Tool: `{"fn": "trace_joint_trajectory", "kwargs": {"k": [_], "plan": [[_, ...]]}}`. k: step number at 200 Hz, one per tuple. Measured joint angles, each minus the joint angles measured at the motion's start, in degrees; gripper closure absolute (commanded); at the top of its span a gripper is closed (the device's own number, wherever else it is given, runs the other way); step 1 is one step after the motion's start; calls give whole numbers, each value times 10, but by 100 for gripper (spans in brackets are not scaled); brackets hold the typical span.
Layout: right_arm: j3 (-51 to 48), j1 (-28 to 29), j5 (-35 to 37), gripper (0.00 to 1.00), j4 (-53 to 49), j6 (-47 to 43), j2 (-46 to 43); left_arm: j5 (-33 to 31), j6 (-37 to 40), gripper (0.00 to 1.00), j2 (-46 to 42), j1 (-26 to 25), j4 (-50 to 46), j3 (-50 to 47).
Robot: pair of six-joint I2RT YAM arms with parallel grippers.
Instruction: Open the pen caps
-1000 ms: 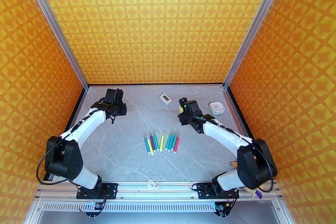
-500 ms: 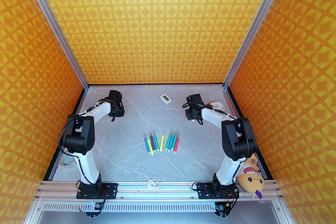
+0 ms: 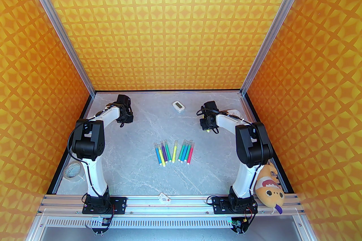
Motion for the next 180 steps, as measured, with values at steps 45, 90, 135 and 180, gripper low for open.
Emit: {"fn": "trace_joint_trajectory", "kwargs": {"k": [45, 90, 135, 180], "plan": [[9, -17, 1, 94, -11, 4, 12, 0, 8, 98, 12, 6, -14, 5], [31, -22, 13, 91, -17, 4, 28, 1, 8, 94, 30, 7, -26, 22], [43, -22, 19, 86, -17, 4, 43, 1, 10, 78, 41, 7, -29, 40], [50, -22, 22, 79, -23, 4, 47, 1, 14, 75, 42, 10, -29, 40]]}}
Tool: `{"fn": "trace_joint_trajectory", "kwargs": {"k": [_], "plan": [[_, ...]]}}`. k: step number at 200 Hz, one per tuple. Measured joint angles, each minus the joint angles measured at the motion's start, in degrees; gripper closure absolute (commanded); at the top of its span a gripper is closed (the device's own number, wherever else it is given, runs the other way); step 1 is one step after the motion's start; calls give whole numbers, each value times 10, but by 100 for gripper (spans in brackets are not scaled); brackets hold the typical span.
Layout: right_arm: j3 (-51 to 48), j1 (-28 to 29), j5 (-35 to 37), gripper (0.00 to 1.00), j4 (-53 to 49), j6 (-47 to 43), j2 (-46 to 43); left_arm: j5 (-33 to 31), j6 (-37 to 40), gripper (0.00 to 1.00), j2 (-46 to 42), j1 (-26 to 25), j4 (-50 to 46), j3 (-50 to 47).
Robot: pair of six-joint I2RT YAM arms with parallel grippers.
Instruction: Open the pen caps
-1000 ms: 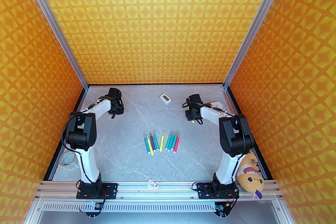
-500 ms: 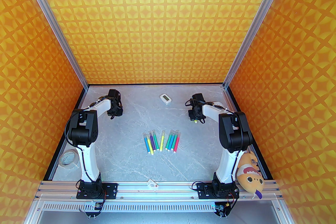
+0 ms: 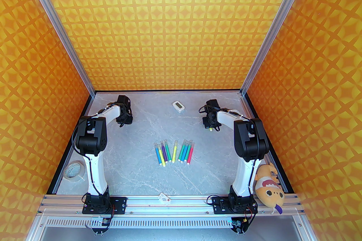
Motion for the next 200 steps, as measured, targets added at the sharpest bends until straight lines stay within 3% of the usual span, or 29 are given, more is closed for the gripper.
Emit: {"fn": "trace_joint_trajectory", "kwargs": {"k": [51, 125, 142, 163, 200], "plan": [[4, 0, 1, 75, -3, 0, 2, 2, 0, 73, 0, 0, 0, 0], [6, 0, 5, 73, -5, 0, 3, 17, -3, 61, -6, 1, 0, -4], [8, 0, 5, 73, -7, 0, 4, 23, -5, 56, -28, 1, 3, -22], [8, 0, 5, 65, -10, 0, 4, 28, -9, 50, -64, 1, 5, -43], [5, -3, -2, 60, -27, 2, -21, 46, -11, 47, -148, 1, 28, -82]]}}
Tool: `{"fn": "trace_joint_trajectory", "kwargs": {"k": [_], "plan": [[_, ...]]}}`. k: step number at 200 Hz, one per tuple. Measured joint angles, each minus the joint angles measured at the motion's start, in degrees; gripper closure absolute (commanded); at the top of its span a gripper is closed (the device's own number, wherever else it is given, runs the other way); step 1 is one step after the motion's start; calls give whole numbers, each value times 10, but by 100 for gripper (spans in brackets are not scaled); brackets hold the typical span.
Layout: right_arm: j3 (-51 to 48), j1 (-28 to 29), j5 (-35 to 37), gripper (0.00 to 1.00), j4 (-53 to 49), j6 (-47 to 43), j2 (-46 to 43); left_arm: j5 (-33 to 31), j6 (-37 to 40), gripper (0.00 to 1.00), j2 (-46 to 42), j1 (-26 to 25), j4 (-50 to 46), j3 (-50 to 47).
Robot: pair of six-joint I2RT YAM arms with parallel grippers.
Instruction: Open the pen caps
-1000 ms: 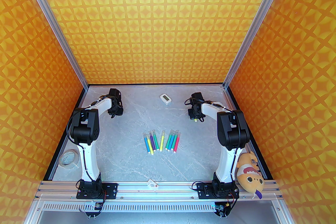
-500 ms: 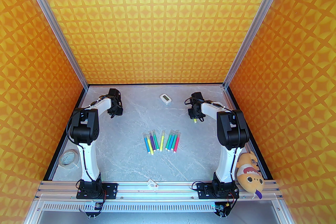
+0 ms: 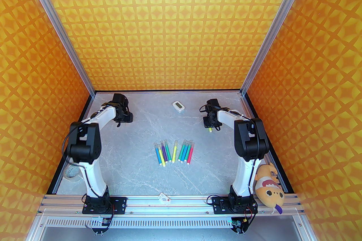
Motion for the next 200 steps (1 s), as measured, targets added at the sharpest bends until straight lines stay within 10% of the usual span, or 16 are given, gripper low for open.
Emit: {"fn": "trace_joint_trajectory", "kwargs": {"k": [200], "plan": [[-282, 194, -71, 49, -39, 236, -349, 162, -56, 7, -306, -1, 193, -282]]}}
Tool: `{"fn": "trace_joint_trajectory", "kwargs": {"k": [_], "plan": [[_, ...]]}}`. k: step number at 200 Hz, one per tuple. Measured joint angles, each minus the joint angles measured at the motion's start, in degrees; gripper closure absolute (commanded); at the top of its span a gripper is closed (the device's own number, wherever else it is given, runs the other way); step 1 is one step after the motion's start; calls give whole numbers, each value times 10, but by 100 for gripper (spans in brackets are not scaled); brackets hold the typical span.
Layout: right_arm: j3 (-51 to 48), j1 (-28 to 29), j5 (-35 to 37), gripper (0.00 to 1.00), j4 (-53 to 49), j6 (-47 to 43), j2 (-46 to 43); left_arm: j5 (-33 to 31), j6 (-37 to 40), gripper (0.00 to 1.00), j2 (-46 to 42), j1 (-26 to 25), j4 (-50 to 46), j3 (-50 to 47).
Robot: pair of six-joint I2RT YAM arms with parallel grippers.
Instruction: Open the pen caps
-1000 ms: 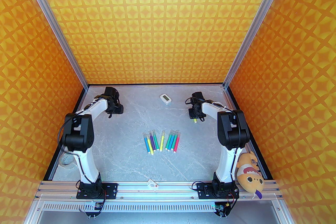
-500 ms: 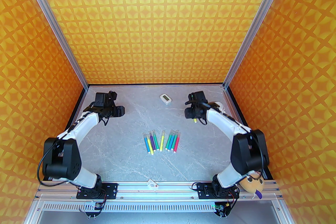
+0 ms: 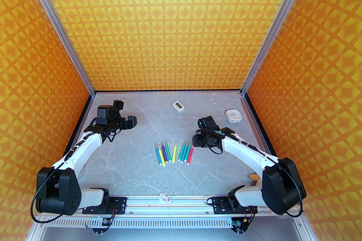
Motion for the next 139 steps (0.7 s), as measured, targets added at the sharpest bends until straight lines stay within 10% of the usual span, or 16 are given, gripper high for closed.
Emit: {"fn": "trace_joint_trajectory", "kwargs": {"k": [139], "plan": [[-46, 103, 13, 61, 48, 196, 37, 12, -5, 7, -35, 0, 14, -16]]}}
